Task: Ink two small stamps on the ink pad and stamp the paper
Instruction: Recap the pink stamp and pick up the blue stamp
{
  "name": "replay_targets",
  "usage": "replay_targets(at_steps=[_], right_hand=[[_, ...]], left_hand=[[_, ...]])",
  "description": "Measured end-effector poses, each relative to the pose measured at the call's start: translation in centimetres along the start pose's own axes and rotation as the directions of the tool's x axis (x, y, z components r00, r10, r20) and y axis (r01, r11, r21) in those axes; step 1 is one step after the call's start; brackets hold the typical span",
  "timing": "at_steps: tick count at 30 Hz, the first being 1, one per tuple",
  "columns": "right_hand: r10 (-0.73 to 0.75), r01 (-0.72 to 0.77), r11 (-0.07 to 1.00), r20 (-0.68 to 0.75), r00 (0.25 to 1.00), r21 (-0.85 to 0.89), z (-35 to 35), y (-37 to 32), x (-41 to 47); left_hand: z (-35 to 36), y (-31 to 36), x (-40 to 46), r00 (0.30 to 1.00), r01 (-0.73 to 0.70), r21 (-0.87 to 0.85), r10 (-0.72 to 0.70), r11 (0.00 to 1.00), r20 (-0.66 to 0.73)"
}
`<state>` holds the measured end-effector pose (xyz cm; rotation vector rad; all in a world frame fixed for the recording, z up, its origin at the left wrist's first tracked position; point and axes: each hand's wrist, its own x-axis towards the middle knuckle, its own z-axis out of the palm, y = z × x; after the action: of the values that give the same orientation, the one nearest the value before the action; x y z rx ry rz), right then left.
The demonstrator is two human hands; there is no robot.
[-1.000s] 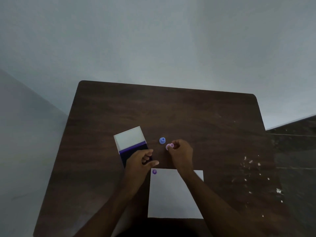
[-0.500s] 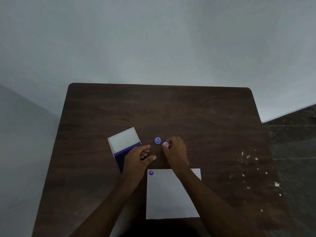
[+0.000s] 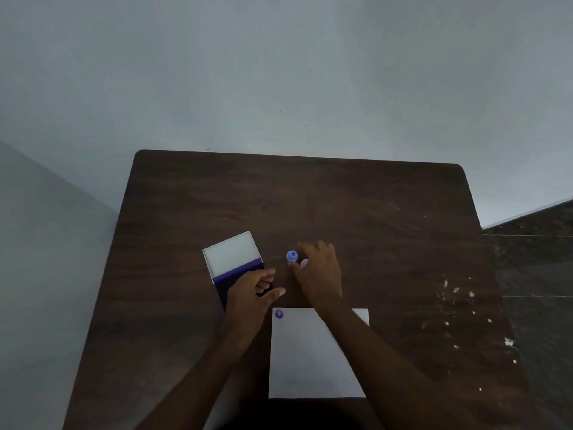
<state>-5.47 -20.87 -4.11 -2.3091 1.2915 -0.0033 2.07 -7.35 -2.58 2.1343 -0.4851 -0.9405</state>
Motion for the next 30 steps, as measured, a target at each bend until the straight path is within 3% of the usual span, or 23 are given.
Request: replay_targets(at_steps=[8, 11, 13, 17, 23, 30], right_hand=[[-0.150, 0.145, 0.983, -0.036, 0.988, -0.110, 0.1, -0.6, 0.1], [-0.098, 0.098, 0.995, -0.073, 0.993, -0.011, -0.3, -0.8, -0.1], [-0.015, 0.033, 0.984, -0.104, 0.994, 0.173, -1.3, -1.2, -0.5], [0.230, -0.190, 0.732, 0.026, 0.973, 0.654, -3.1, -1.5, -1.7], [0.269, -0.307, 0.525, 0.187, 0.945, 0.794, -4.0, -0.9, -3.0], [0.166, -0.348, 0.413, 0.306, 0.938, 0.842, -4.5, -0.8, -4.5]], left_hand=[[-0.4, 0.0, -0.6, 1.000, -0.031, 0.026, 0.031, 0.999, 0.006], [-0.7, 0.1, -0.8, 0.999, -0.035, 0.047, 0.033, 0.998, 0.027], [-0.8, 0.1, -0.8, 0.999, -0.013, 0.032, 0.012, 0.999, 0.033], [-0.8, 0.7, -1.0, 0.999, 0.009, 0.030, -0.011, 0.999, 0.052], [-0.8, 3.2, -1.1, 0.996, -0.048, -0.263, 0.066, 0.964, 0.061], [-0.9, 4.8, -1.6, 0.999, -0.051, -0.211, 0.047, 0.976, -0.021]])
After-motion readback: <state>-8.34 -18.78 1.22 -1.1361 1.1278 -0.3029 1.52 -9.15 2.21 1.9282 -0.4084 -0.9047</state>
